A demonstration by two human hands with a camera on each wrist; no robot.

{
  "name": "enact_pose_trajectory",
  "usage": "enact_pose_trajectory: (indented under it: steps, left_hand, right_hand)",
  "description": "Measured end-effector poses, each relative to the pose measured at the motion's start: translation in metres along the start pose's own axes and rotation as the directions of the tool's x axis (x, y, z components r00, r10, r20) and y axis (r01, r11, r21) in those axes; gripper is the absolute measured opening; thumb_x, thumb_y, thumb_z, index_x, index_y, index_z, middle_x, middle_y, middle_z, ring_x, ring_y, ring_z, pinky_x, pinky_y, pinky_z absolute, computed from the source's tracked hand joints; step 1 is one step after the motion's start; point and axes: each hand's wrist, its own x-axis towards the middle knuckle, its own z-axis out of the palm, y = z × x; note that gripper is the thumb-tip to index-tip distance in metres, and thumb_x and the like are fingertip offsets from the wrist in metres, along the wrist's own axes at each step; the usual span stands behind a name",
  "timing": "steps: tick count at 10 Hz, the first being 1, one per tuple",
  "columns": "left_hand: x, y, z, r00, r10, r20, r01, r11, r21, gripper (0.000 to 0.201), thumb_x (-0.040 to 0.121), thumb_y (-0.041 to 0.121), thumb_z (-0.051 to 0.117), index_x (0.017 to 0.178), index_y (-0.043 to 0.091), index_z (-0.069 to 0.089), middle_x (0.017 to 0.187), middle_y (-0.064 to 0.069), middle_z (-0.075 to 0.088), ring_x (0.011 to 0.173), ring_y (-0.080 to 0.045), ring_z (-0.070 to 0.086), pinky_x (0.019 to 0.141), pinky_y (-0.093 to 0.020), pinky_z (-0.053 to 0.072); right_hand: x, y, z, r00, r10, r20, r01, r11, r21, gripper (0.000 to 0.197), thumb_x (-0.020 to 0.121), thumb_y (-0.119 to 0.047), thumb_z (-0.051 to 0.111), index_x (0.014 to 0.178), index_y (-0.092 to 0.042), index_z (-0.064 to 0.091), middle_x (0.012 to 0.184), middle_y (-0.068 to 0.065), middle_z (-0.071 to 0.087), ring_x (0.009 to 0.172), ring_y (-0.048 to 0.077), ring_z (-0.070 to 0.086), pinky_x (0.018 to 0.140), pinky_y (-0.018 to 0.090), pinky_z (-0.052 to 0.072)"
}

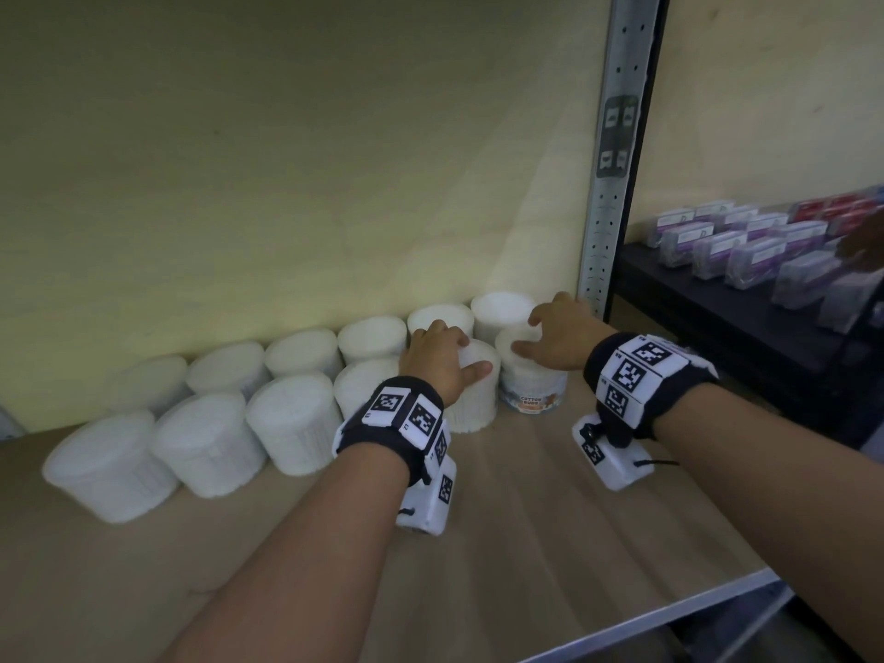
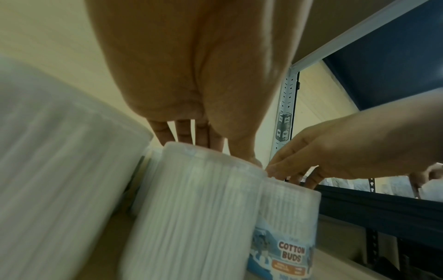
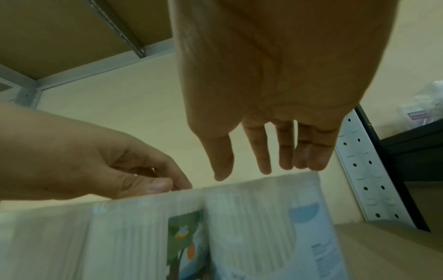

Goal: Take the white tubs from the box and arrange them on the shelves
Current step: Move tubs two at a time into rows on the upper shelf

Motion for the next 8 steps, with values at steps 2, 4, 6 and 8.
enact_pose_trajectory:
  steps: [2,4,6,8]
  left_hand:
    - [0.0,0.001,0.0,1.0,-0.001,0.0,0.001,1.0,0.004,0.052,0.086,0.047,0.061,0.129,0.017,0.053,0.13,-0.005,0.047,0.124,-0.026,0.04,0.104,-0.04,0.037]
    - [-0.001,0.003,-0.002,1.0,0.002,0.005,-0.002,1.0,0.016,0.052,0.087,0.046,0.061,0.129,0.016,0.053,0.13,-0.005,0.047,0.124,-0.026,0.041,0.104,-0.04,0.037]
    - [-0.003,0.005,-0.004,1.0,0.0,0.025,-0.001,0.999,0.048,0.052,0.088,0.046,0.059,0.131,0.016,0.051,0.132,-0.006,0.046,0.125,-0.026,0.04,0.103,-0.039,0.037]
    - [-0.003,0.01,-0.008,0.998,0.003,0.07,-0.009,0.996,0.092,0.053,0.091,0.044,0.056,0.134,0.014,0.048,0.134,-0.007,0.043,0.127,-0.027,0.039,0.105,-0.041,0.037]
  right_hand:
    - [0.001,0.0,0.002,1.0,-0.022,0.018,0.023,0.998,-0.053,0.061,0.091,-0.051,0.05,0.136,-0.01,0.047,0.137,0.014,0.042,0.13,0.033,0.036,0.106,0.043,0.037]
    - [0.001,0.003,-0.005,0.993,-0.087,0.085,0.089,0.996,-0.022,0.056,0.093,-0.038,0.055,0.144,-0.02,0.041,0.149,0.005,0.036,0.136,0.026,0.037,0.11,0.036,0.033]
    - [-0.002,0.004,-0.006,0.988,-0.121,0.095,0.122,0.993,-0.004,0.054,0.093,-0.03,0.056,0.144,-0.021,0.041,0.151,0.004,0.036,0.138,0.023,0.037,0.112,0.032,0.03]
    - [-0.006,0.004,-0.006,0.989,-0.122,0.081,0.124,0.992,-0.016,0.053,0.094,-0.03,0.055,0.145,-0.021,0.041,0.151,0.003,0.036,0.137,0.023,0.037,0.112,0.034,0.031]
